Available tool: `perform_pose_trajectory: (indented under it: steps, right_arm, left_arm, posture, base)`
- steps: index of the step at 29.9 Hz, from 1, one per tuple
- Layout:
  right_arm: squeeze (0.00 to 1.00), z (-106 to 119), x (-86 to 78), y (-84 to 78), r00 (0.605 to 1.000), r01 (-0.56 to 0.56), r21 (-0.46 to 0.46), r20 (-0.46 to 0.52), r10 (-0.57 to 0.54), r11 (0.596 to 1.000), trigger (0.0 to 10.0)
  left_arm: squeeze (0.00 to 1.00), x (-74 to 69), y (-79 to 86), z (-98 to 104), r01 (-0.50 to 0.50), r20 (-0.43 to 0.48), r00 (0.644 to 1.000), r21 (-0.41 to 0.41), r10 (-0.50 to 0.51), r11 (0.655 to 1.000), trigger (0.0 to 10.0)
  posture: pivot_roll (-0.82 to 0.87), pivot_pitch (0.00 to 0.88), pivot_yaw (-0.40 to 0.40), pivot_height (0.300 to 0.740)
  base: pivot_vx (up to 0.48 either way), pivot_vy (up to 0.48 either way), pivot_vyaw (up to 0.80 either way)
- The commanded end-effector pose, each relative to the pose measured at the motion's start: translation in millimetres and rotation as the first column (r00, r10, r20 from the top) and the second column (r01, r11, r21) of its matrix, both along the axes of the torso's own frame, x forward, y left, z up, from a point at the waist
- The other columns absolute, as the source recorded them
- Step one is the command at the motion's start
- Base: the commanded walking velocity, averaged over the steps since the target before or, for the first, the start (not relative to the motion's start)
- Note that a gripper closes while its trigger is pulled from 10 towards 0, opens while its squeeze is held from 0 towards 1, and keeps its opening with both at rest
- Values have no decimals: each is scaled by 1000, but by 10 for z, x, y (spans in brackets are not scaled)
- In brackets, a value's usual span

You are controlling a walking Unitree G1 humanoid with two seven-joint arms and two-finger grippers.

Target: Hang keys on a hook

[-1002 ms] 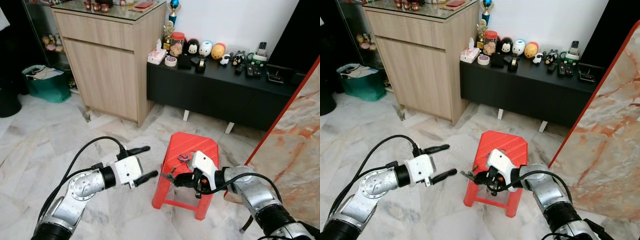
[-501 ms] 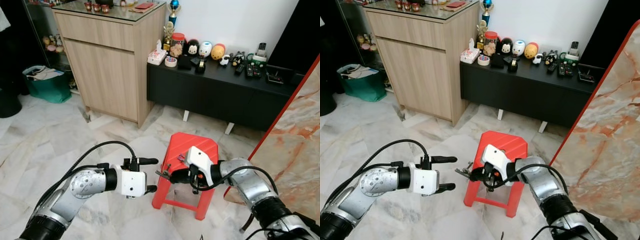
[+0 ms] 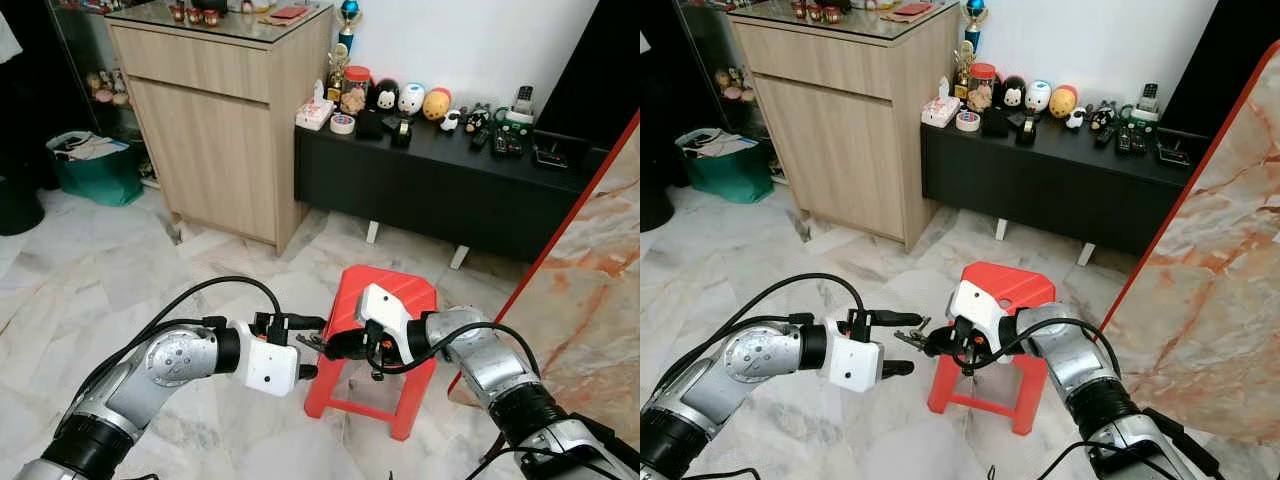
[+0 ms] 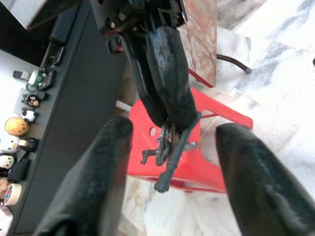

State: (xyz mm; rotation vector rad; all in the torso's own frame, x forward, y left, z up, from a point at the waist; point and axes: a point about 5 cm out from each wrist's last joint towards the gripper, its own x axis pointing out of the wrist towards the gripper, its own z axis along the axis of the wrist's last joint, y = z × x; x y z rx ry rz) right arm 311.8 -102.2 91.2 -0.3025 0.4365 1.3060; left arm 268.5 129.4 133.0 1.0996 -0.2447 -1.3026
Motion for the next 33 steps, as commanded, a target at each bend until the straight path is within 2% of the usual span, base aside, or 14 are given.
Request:
perform_pose_trajectory:
  steps: [1, 3, 4, 6, 8, 9, 13, 15, 16, 25, 29, 30, 31, 33]
  right_arm:
    - [0, 51, 23, 17, 1000, -8, 8, 18, 8, 1000, 10000]
    - [0, 62, 23, 25, 1000, -13, 12, 20, 13, 1000, 10000]
    - [0, 69, 21, 28, 1000, -18, 14, 19, 18, 1000, 10000]
    - [0, 71, 21, 27, 1000, -20, 14, 20, 20, 1000, 10000]
    - [0, 70, 25, 26, 1000, -15, 10, 24, 15, 1000, 10000]
    - [0, 65, 26, 26, 1000, -11, 7, 27, 11, 1000, 10000]
    - [0, 63, 3, 36, 1000, -24, 13, 21, 24, 1000, 10000]
    - [0, 61, 2, 44, 999, -25, 14, 23, 25, 1000, 10000]
    - [0, 55, 3, 51, 999, -23, 14, 23, 23, 1000, 10000]
    - [0, 64, -1, 78, 999, -31, 23, 21, 30, 999, 10000]
    - [0, 67, -3, 78, 999, -33, 24, 20, 33, 999, 10000]
    - [0, 67, -3, 78, 999, -33, 24, 20, 33, 999, 10000]
    - [0, 69, -3, 80, 999, -35, 24, 20, 34, 999, 10000]
    - [0, 70, -4, 80, 999, -36, 25, 21, 35, 999, 10000]
  left_arm:
    - [0, 12, -10, 1, 24, 9, 1000, 26, -24, 999, 5412]
    - [0, 21, 12, -21, 26, 9, 1000, 51, -26, 998, 4392]
    - [0, 27, 23, -29, 28, 11, 1000, 62, -29, 998, 235]
    - [0, 33, 22, -29, 27, 12, 1000, 60, -28, 998, 0]
    - [0, 36, 19, -32, 27, 11, 1000, 58, -27, 998, 2588]
    - [0, 37, 15, -37, 27, 9, 1000, 57, -27, 998, 8157]
    - [0, 45, 17, -40, 28, 11, 1000, 63, -29, 998, 7725]
    - [0, 57, 22, -43, 20, 4, 1000, 52, -20, 998, 5608]
    - [0, 61, 23, -46, 20, 3, 1000, 53, -20, 998, 980]
    - [0, 75, 24, -46, 28, 7, 1000, 65, -29, 997, 196]
    - [0, 84, 27, -50, 22, 2, 1000, 64, -22, 998, 6667]
    - [0, 84, 27, -50, 22, 2, 1000, 64, -22, 998, 6667]
    - [0, 90, 44, -65, 18, 4, 1000, 81, -19, 997, 10000]
    - [0, 95, 64, -81, 17, 8, 1000, 103, -18, 995, 10000]
  posture:
    - [84, 0, -98, 740]
    - [83, 0, -97, 740]
    - [81, 0, -95, 740]
    - [81, 0, -95, 740]
    - [82, 0, -95, 740]
    - [82, 0, -95, 740]
    - [80, 0, -94, 740]
    - [78, 0, -91, 740]
    - [78, 0, -91, 740]
    - [75, 0, -90, 740]
    - [75, 0, -90, 740]
    - [75, 0, -90, 740]
    - [75, 0, -90, 740]
    - [75, 0, -90, 740]
  base:
    - [0, 0, 0]
    - [0, 0, 0]
    - [0, 0, 0]
    - [0, 0, 0]
    - [0, 0, 0]
    - [0, 0, 0]
    - [0, 0, 0]
    - [0, 0, 0]
    - [0, 0, 0]
    - [0, 0, 0]
    - [0, 0, 0]
    - [0, 0, 0]
    - [0, 0, 0]
    - [0, 0, 0]
